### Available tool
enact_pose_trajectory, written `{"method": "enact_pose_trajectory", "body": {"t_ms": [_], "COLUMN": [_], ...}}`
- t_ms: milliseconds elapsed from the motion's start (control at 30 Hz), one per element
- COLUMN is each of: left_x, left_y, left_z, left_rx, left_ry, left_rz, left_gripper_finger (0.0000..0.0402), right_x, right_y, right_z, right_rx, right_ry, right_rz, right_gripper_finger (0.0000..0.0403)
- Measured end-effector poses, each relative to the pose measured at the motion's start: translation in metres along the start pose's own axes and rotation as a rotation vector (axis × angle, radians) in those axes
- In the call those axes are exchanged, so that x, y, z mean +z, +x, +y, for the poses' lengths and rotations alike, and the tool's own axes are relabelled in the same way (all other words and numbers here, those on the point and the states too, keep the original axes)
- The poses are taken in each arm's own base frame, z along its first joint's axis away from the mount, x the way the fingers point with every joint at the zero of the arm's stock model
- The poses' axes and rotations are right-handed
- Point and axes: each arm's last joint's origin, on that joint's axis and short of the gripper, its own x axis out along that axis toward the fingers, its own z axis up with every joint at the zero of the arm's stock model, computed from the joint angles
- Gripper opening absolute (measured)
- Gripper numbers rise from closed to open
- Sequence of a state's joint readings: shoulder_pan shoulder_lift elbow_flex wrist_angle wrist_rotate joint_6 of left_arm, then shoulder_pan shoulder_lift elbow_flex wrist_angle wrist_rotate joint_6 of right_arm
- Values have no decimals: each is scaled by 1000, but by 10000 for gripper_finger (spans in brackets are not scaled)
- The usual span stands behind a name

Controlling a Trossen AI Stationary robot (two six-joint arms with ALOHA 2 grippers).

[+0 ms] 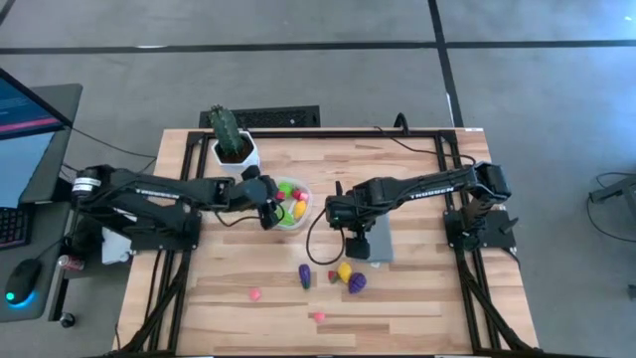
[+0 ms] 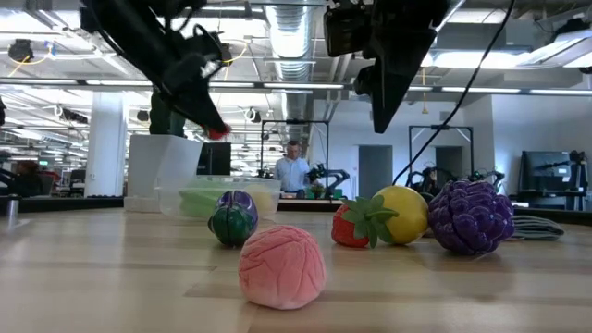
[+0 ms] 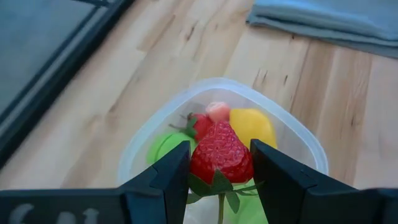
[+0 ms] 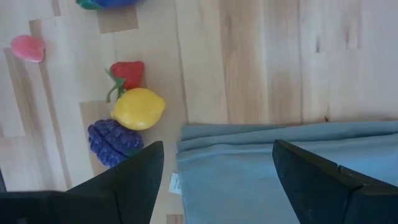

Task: Pick and placing Produce into tupperware
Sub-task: Put the left red strawberry into the transparent container

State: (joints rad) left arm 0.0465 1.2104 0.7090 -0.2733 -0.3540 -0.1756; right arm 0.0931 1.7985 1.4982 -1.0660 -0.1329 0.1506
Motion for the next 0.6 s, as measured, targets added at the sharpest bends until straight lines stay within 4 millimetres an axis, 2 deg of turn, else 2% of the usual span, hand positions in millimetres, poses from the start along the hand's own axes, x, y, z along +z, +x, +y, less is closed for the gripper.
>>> {"method": "enact_pose_trajectory", "body": {"t_ms": [367,600], "left_x": [-9,-10], "left_y": [48,60], "left_z": [8,7], "left_rx": [-105,-138], "left_ry": [1,-13], "left_rz": [123,123], "left_gripper_finger": [148,148], "right_x": [-2,-3], "right_y": [2,2], "right_z": [13,17], "right_rx": [4,6], "right_ry": [-7,2], "right_rz": [4,6], "right_gripper_finger": [322,322]}}
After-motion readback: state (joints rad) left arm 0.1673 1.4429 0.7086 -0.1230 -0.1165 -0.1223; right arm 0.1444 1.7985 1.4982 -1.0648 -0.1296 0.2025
